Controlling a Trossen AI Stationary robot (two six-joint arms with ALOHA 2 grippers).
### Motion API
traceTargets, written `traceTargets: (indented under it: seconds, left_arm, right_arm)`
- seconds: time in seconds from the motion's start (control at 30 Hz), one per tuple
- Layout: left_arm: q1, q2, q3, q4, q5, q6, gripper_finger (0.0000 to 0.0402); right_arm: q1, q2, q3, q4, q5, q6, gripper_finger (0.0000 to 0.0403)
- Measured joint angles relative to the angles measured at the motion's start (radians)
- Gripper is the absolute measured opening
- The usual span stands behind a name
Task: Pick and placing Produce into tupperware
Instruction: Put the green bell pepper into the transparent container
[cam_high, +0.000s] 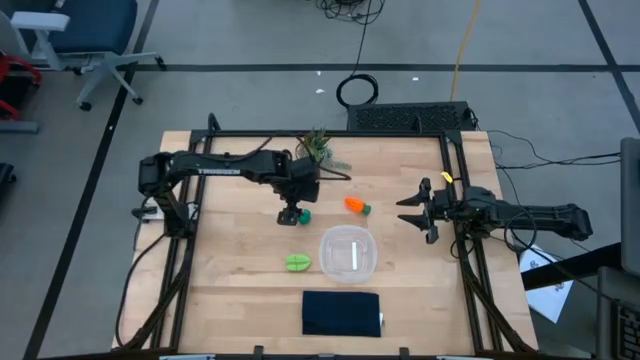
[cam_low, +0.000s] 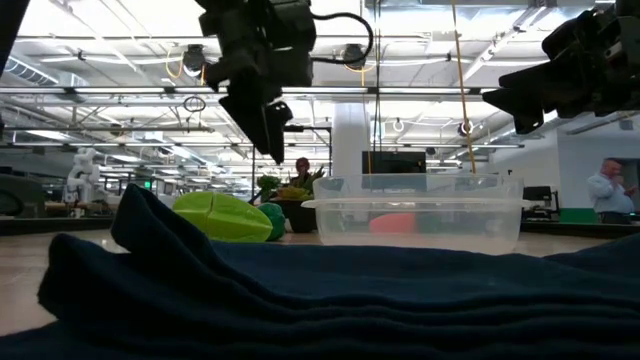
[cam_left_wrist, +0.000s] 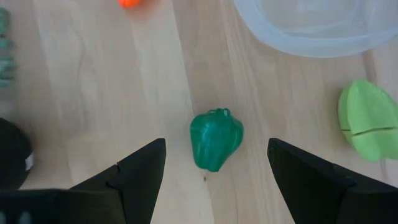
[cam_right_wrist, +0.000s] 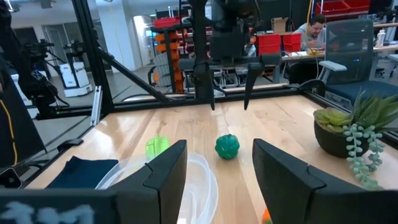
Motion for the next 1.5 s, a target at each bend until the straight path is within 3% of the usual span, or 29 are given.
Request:
traceTargets:
  seconds: [0.47,0.83,1.5]
  left_arm:
    - [-0.004,0.051,-0.002,0.007,0.062,0.071,0.0282]
    - [0.021,0.051,-0.141,0.174,0.104,0.06,0.0282]
    - [0.048,0.051,-0.263,0.331,0.117,0.119,0.0282]
  right_arm:
    - [0.0,0.0,-0.002,0.0,0.0,0.009,0.0176]
    - [0.0,0.0,-0.003,0.0,0.0,0.009,0.0176]
    - [0.0,0.0,-0.004,0.0,0.0,0.009,0.0176]
